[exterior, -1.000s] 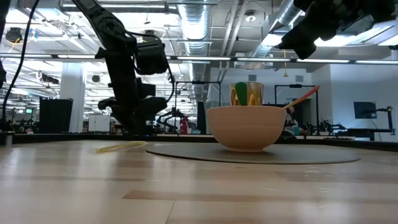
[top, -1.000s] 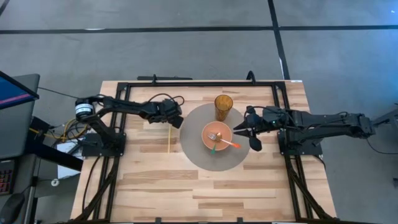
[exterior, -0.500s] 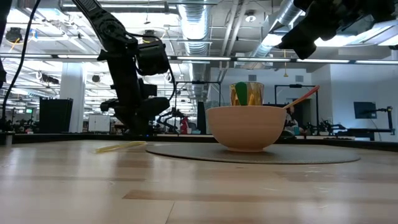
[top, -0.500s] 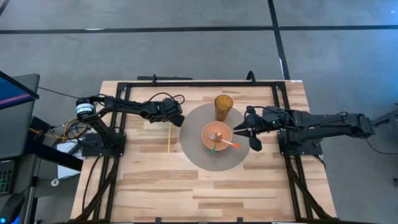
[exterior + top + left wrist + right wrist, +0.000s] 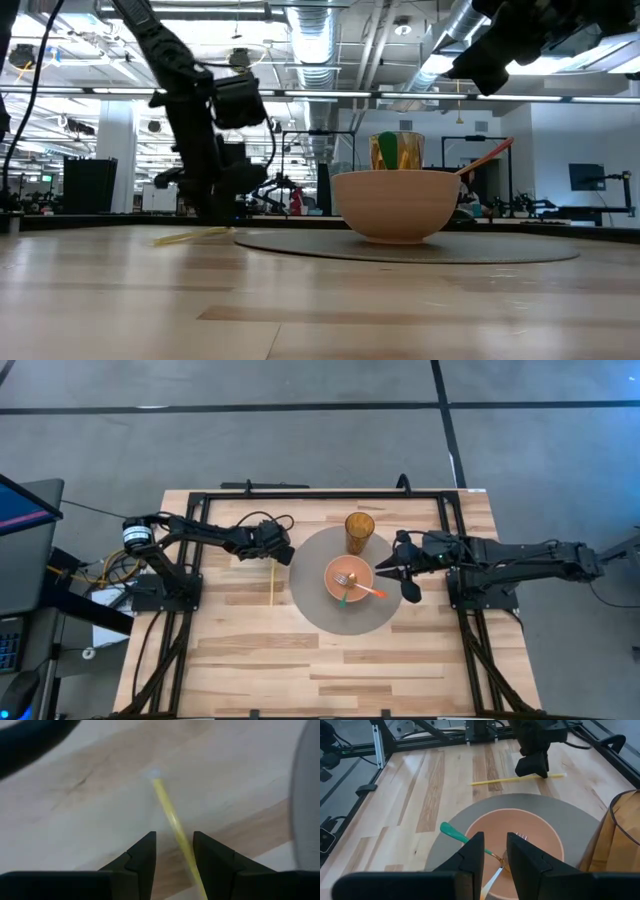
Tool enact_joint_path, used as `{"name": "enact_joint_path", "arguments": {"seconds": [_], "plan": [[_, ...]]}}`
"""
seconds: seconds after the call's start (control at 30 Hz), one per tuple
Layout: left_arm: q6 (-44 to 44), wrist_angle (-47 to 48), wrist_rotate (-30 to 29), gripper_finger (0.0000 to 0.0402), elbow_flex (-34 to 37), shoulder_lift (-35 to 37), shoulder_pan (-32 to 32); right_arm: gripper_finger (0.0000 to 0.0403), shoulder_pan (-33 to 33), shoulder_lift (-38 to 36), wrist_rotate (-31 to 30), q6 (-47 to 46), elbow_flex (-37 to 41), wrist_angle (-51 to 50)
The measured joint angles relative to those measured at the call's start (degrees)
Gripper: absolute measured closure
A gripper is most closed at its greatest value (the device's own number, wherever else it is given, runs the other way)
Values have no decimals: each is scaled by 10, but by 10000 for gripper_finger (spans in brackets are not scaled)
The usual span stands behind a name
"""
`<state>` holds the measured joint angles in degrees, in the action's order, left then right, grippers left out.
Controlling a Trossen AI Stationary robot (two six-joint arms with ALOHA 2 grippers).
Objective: Pick & Place Utensil
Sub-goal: Put the yellow straw into the brown cup on the gray mat
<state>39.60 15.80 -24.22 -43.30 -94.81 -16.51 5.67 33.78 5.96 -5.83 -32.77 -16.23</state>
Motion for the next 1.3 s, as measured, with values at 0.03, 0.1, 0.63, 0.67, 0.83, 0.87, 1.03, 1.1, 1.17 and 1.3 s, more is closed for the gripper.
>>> {"name": "enact_joint_path", "arguments": {"seconds": [0.03, 0.1, 0.63, 0.67, 0.83, 0.87, 1.03, 1.1, 1.17, 1.3], "plan": [[2, -11, 1, 270, 10, 0, 0, 326, 0, 0, 0, -2, 0, 0], [12, -29, 0, 270, 22, 1, 0, 326, 0, 0, 0, -6, 0, 0], [12, -68, 0, 332, 37, 1, 4, 326, 0, 0, 0, -7, 0, 0], [12, -71, 1, 343, 37, 1, 4, 326, 0, 0, 0, -7, 0, 0], [12, -97, 4, 386, 39, -1, 5, 326, 0, 0, 0, -7, 0, 0], [12, -111, 7, 389, 39, -2, 7, 326, 0, 0, 0, -7, 0, 0], [-8, -193, 7, 379, 38, 3, 28, 326, 0, 0, 0, -7, 0, 0], [-25, -232, 5, 374, 38, 13, 36, 326, 0, 0, 0, -7, 0, 0], [-39, -250, 2, 373, 38, 33, 42, 326, 0, 0, 0, -7, 1, 2], [-76, -283, 0, 382, 38, 99, 48, 326, 0, 0, 0, -7, 2, 0]]}}
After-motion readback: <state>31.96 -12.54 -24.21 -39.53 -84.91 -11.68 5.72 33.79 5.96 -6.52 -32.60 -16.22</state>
